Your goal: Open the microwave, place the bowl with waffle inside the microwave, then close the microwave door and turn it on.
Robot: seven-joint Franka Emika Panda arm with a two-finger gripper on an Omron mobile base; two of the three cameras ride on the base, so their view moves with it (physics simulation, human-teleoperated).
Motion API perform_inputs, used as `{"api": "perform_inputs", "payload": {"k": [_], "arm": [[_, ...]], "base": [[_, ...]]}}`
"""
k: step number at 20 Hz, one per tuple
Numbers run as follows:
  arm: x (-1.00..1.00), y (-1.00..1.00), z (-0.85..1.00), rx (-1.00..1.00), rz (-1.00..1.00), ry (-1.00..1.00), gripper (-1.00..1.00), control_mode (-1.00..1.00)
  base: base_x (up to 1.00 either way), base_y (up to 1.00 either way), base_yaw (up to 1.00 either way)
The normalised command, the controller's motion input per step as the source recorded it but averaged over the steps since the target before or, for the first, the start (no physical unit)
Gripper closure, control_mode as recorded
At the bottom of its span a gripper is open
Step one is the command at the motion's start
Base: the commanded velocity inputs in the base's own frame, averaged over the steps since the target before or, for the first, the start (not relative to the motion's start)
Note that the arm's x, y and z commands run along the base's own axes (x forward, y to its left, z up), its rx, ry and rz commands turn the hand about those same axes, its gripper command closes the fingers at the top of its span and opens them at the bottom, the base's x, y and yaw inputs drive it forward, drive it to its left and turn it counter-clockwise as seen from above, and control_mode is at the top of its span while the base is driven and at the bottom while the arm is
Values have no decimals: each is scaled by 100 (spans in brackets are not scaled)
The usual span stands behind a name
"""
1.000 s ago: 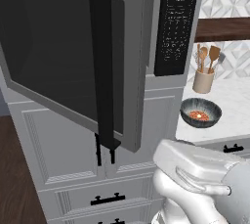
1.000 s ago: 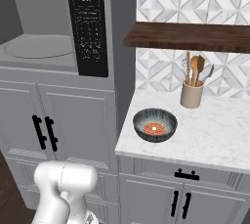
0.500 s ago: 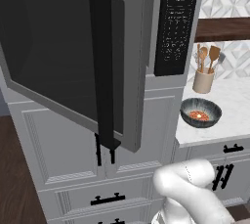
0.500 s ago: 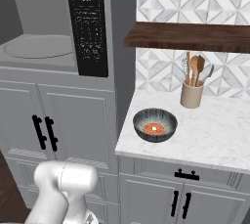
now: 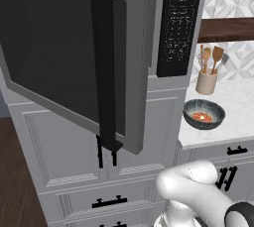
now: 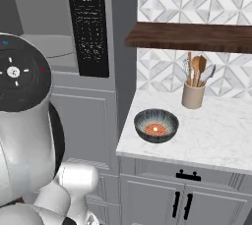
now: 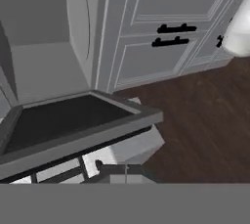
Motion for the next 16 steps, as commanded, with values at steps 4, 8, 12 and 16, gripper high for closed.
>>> {"api": "perform_inputs", "payload": {"k": [4, 8, 12, 16], "arm": [[100, 70, -78, 16, 29, 8, 100, -100], [70, 77, -71, 16, 32, -3, 100, -100], [80, 38, -29, 23, 34, -1, 100, -100], [75, 59, -22, 16, 36, 0, 100, -100]], "base": [[0, 0, 0], [0, 0, 0], [0, 0, 0], [0, 0, 0]]}}
